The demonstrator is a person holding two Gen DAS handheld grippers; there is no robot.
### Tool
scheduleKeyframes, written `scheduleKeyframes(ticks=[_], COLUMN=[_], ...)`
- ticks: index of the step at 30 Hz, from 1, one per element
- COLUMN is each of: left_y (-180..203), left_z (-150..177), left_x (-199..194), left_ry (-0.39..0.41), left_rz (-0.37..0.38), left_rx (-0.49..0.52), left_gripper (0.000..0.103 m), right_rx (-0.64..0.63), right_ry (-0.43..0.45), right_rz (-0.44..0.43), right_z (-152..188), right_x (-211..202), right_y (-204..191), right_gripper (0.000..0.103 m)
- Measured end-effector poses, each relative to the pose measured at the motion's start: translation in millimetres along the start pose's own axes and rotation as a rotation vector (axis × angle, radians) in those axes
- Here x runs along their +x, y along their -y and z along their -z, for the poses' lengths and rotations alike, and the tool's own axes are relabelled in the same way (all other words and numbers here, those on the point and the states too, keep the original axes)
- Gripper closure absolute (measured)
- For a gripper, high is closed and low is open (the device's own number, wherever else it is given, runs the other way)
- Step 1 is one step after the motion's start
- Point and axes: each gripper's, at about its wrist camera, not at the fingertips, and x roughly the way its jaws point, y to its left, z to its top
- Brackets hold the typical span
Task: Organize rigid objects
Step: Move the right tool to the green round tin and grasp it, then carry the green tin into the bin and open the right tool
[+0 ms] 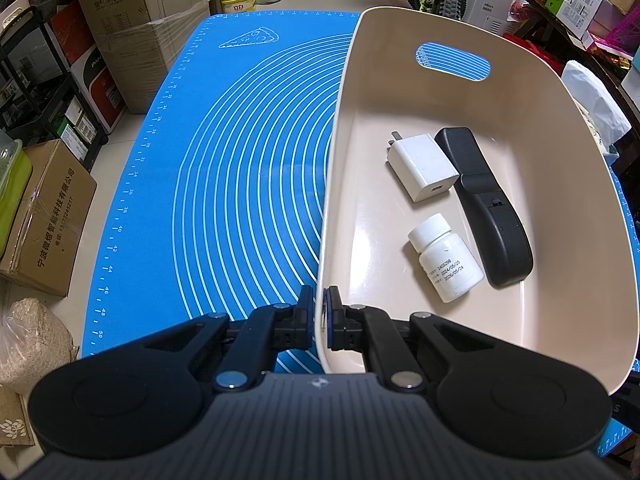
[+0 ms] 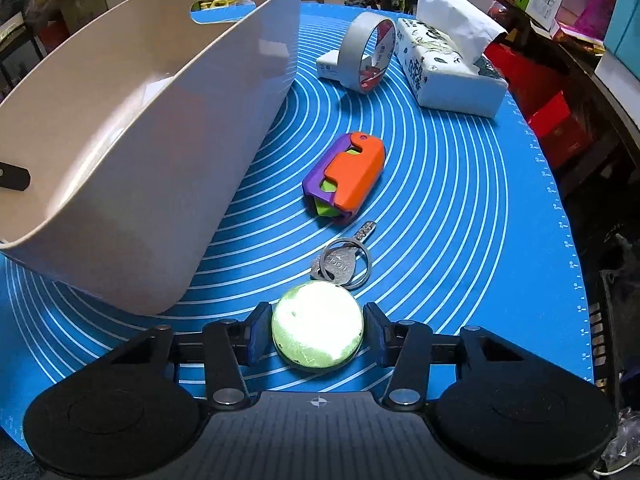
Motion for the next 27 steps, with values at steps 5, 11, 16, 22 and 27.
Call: scheduleKeyframes(ticks=[5,11,16,22,27], left_y=[0.0,0.5,0.3,0.1,0.0], left_z=[0.0,-1.6,-1.1,-1.3,-1.3], left_x=[0.1,-0.4,-0.2,-0.4,-0.6], left_ry=[0.000,0.000,0.000,0.000,0.001], left_rz=[-0.001,0.000,0.000,-0.001,0.002], left_rx=[0.000,0.000,0.000,0.001,0.000], left_gripper=[0.095,0.095,0.095,0.095,0.095], right_rx=[0.000,0.003,-0.027,-0.143,-0.214], right_ry=[0.038,0.168,0.318,0.409,0.378], right_rz=[0.004,0.024,0.012,-0.038,-0.088], right_z=[-3.1,-25.6,-62.3,-109.5,-134.9], right_x=[-21.4,-65.5,-98.4,-102.9,-77.0], right_y=[4.0,7.3,-3.4,-45.7,-86.6], right_gripper=[0.048,0.048,0.048,0.048,0.048])
